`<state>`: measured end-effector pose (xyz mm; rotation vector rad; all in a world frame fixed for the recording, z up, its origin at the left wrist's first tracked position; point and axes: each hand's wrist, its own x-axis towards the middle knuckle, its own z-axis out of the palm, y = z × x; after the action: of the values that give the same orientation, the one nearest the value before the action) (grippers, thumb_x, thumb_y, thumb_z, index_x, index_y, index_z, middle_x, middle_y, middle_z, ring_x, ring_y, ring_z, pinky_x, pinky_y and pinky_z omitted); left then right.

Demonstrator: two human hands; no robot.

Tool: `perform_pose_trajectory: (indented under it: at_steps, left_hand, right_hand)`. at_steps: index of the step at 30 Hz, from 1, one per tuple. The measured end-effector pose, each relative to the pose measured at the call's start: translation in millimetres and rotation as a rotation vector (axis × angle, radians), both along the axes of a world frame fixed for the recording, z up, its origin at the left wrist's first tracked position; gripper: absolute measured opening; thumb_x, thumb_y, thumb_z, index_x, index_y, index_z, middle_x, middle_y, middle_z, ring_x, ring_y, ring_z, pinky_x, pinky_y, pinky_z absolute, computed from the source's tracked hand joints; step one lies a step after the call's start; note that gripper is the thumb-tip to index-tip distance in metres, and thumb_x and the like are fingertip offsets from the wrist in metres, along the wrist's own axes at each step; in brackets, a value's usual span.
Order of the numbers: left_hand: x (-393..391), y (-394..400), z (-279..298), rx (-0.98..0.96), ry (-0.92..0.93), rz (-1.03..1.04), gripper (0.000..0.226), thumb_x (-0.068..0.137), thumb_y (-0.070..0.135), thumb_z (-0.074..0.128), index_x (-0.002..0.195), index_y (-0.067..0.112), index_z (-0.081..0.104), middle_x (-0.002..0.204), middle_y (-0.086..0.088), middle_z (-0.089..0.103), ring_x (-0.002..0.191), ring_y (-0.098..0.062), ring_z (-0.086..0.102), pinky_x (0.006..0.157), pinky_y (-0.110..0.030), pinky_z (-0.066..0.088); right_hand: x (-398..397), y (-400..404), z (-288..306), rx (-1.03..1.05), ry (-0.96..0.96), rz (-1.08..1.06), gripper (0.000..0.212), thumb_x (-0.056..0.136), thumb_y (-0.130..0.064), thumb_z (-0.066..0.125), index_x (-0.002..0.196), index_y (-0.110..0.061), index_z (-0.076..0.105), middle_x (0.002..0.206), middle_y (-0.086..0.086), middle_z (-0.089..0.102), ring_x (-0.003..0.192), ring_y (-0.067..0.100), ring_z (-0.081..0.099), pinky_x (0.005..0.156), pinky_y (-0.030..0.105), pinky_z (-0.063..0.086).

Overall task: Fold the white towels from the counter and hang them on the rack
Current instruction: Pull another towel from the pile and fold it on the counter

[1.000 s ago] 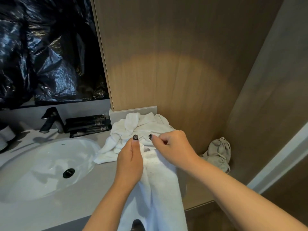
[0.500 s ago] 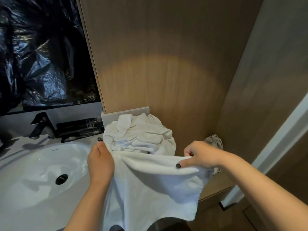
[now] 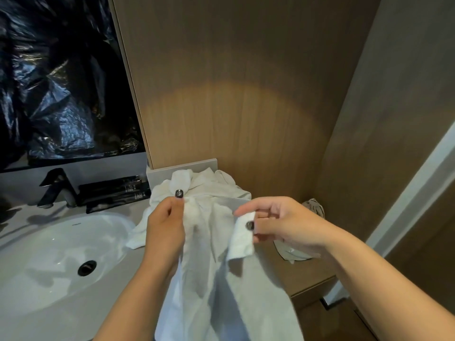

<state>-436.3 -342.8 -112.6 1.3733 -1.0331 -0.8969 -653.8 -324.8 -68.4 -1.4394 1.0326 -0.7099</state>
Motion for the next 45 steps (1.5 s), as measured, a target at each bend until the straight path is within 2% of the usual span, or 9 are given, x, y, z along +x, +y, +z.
perform_pose_trajectory:
  at_steps: [3,7,10,12,16,21,26,31,45]
  left_hand:
    - [-5.0,1.8,7.5,-0.017,0.041,-0.066,0.036,0.100,0.026,0.049,0.069,0.006,0.050,0.067,-0.005,0.043,0.063,-0.016,0.037,0.058,-0.029,0.032]
    - [-14.6,10.3,18.4,-0.042,0.107,-0.201,0.042,0.100,0.019,0.053,0.058,0.018,0.058,0.053,0.009,0.051,0.049,-0.007,0.045,0.052,-0.021,0.040]
    - [-19.0,15.0,20.4,-0.056,0.120,-0.330,0.021,0.098,0.020,0.057,0.087,0.017,0.075,0.084,-0.008,0.075,0.081,-0.025,0.070,0.083,-0.047,0.056]
    - [-21.5,17.6,19.9,-0.064,0.115,-0.338,0.018,0.097,0.017,0.059,0.091,0.017,0.075,0.082,-0.007,0.074,0.076,-0.016,0.066,0.080,-0.044,0.054]
    - [-30.4,22.5,21.6,-0.055,0.074,-0.402,0.018,0.096,0.015,0.060,0.089,0.022,0.075,0.082,-0.001,0.073,0.074,-0.015,0.064,0.076,-0.036,0.051]
    - [-40.7,23.7,25.2,-0.075,0.036,-0.466,0.021,0.094,0.010,0.060,0.090,0.024,0.075,0.087,0.003,0.075,0.080,-0.009,0.070,0.075,-0.025,0.056]
    - [-45.7,24.6,24.0,-0.034,0.086,-0.498,0.024,0.094,0.008,0.060,0.088,0.025,0.077,0.088,0.003,0.076,0.080,-0.010,0.071,0.072,-0.025,0.057]
    - [-47.0,23.4,20.7,0.005,0.127,-0.528,0.025,0.092,0.011,0.063,0.095,0.029,0.080,0.101,0.004,0.076,0.097,-0.015,0.072,0.087,-0.039,0.056]
    - [-53.2,23.3,19.1,-0.069,0.150,-0.516,0.037,0.088,0.004,0.068,0.115,0.027,0.061,0.093,0.000,0.076,0.091,-0.014,0.073,0.080,-0.025,0.057]
  right_hand:
    - [13.2,7.0,-0.5,-0.135,0.157,0.027,0.042,0.084,0.011,0.059,0.117,-0.014,0.067,0.091,0.016,0.073,0.087,0.024,0.070,0.086,0.029,0.057]
    - [24.0,7.8,-6.1,-0.432,0.401,-0.152,0.016,0.075,-0.012,0.080,0.084,-0.023,0.074,0.070,-0.005,0.069,0.063,0.010,0.059,0.066,0.025,0.052]
    - [19.7,8.1,-9.8,-0.645,0.452,-0.251,0.011,0.077,-0.021,0.080,0.069,-0.022,0.073,0.069,-0.006,0.055,0.070,0.008,0.053,0.061,0.015,0.037]
    - [13.5,8.5,-12.6,-0.729,0.417,-0.260,0.015,0.078,-0.019,0.078,0.066,-0.018,0.069,0.079,-0.009,0.048,0.079,0.010,0.051,0.068,0.016,0.038]
    - [2.5,14.4,-13.6,-0.605,0.188,-0.200,0.022,0.084,-0.023,0.064,0.071,-0.006,0.059,0.078,0.006,0.059,0.073,0.021,0.055,0.067,0.041,0.044]
    - [-4.7,18.9,-10.7,-0.506,0.128,-0.250,0.011,0.085,-0.022,0.065,0.094,-0.016,0.064,0.083,0.004,0.067,0.072,0.019,0.058,0.064,0.030,0.045]
    - [-3.3,20.2,-14.2,-0.612,0.212,-0.293,0.016,0.076,-0.026,0.077,0.091,-0.022,0.072,0.087,-0.016,0.069,0.078,0.007,0.064,0.068,0.019,0.047]
    - [2.0,22.9,-15.4,-0.694,0.231,-0.363,0.003,0.088,-0.017,0.070,0.089,-0.017,0.073,0.084,-0.011,0.070,0.082,0.015,0.065,0.070,0.028,0.052]
    - [5.9,23.9,-19.5,-0.610,0.032,-0.545,0.007,0.084,-0.013,0.075,0.081,-0.011,0.069,0.077,0.000,0.066,0.070,0.011,0.059,0.063,0.021,0.047]
